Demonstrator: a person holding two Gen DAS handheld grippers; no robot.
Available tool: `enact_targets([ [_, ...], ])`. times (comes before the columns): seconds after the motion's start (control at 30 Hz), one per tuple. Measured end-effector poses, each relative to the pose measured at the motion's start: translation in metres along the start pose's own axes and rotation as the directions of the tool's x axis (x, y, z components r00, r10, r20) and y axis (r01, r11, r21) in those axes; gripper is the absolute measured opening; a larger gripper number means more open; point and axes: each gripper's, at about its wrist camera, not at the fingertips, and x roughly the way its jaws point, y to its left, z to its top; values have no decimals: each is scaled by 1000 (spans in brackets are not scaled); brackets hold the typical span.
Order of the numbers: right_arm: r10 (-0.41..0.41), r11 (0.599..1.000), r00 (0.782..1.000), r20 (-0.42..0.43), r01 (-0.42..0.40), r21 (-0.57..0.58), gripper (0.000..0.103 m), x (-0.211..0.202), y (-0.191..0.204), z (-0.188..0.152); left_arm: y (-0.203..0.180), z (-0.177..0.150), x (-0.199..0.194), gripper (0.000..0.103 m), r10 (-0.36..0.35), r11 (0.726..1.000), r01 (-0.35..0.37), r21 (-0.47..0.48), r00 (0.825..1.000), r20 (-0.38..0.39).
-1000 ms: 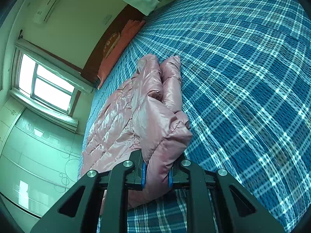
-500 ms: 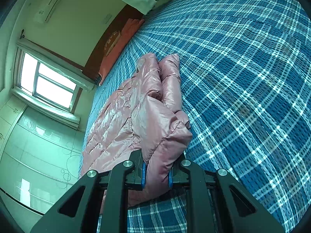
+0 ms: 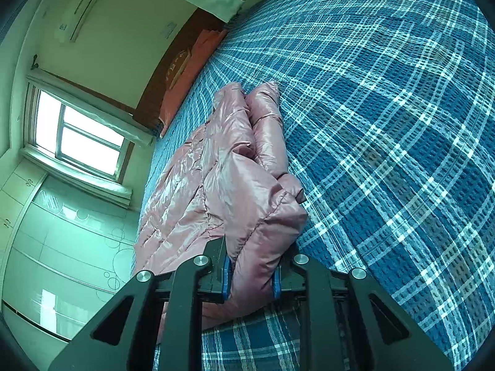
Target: Fold large clothes
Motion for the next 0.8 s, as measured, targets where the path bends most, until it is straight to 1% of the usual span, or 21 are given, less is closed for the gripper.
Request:
enact_targets([
  [0.03,0,1000,1000,1,0,2,25,-1,-1,0,2,0,-1,30,0,1000,0,-8,1000,2],
  [0.07,-1,1000,1000,2,1,3,26,-3,-3,1,5,1,-3,31,-5,1000,5,-12,1000,2],
  [0.13,-6,1000,1000,4,6,2,31,-8,-7,2,8,2,-6,35,-7,1000,7,-5,1000,2],
  [0.17,-10,1000,1000,7,10,0,33,-11,-9,2,9,2,-9,38,-2,1000,2,3,1000,5],
  [0.2,-17,1000,1000,11,17,-1,36,-15,-12,3,10,2,-11,40,3,1000,-3,8,1000,10],
  [0.27,-32,999,999,18,32,-3,43,-23,-17,4,13,2,-16,49,8,1000,-8,11,1000,15],
  [0.3,-42,999,999,23,42,-3,46,-28,-20,5,15,3,-19,51,14,1000,-14,11,1000,13],
  [0.37,-57,998,998,28,57,-6,48,-38,-26,8,20,4,-24,55,24,1000,-24,12,1000,7],
  [0.43,-79,997,996,34,79,-10,48,-47,-31,11,23,5,-30,56,39,999,-39,28,999,5],
  [0.53,-144,989,988,60,146,-31,48,-63,-32,15,22,7,-42,57,83,994,-84,74,996,17],
  [0.6,-205,976,975,87,210,-59,48,-73,-30,20,18,9,-52,57,127,985,-130,114,991,33],
  [0.67,-246,961,963,112,257,-97,48,-81,-21,24,12,11,-61,57,174,970,-182,162,983,64],
  [0.73,-281,944,951,131,298,-139,48,-84,-9,26,1,13,-70,57,222,947,-241,213,969,109],
  [0.8,-295,926,944,146,320,-201,48,-82,11,24,-15,13,-80,57,244,917,-284,280,955,168],
])
